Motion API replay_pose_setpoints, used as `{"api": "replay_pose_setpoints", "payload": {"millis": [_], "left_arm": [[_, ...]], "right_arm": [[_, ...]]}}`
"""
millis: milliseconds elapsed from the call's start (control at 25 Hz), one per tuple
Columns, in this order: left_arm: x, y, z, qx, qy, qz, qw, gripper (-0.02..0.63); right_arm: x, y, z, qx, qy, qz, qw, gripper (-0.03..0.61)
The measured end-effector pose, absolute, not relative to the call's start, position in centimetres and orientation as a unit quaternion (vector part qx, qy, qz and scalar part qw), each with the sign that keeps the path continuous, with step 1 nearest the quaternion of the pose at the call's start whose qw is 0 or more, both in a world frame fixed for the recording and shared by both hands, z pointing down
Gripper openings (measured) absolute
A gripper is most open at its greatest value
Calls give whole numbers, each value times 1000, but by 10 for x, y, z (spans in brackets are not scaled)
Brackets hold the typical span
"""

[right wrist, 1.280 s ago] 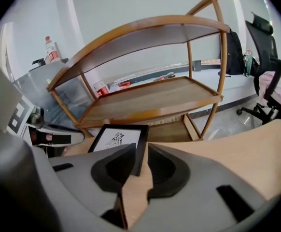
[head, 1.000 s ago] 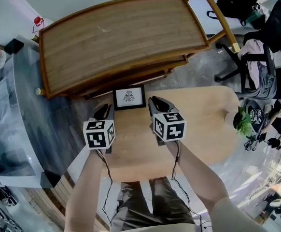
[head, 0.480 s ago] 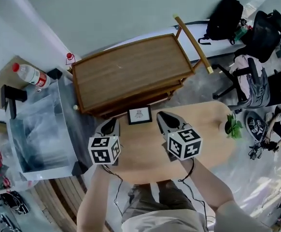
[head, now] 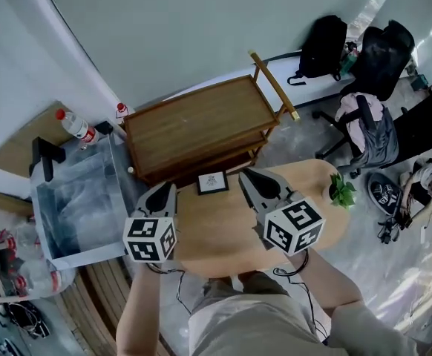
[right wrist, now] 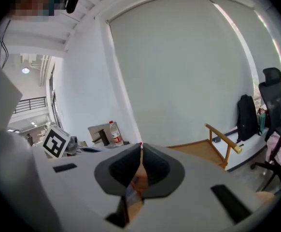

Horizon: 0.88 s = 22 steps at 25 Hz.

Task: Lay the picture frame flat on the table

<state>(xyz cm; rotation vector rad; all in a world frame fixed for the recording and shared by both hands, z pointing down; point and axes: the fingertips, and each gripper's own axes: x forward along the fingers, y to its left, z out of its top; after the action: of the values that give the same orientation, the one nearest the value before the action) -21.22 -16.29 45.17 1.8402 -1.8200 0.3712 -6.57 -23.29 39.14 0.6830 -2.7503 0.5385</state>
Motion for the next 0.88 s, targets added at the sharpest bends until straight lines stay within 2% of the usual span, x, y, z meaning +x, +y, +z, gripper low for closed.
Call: {"api": "replay_pose_setpoints", "payload": {"millis": [280,520,880], "left_arm": [[-200,-130,356,701,-678,127,181,20],[-180,-95,278,717,-684,66,121,20],[-138,-45,215,728,-682,70,29,20]], "right_arm": [[-39,-186,285,215,-968,101,77,6],[-12,-160,219,230,-972,47,31,6],[24,-124,154,243,-970,-2,-15,6]]}}
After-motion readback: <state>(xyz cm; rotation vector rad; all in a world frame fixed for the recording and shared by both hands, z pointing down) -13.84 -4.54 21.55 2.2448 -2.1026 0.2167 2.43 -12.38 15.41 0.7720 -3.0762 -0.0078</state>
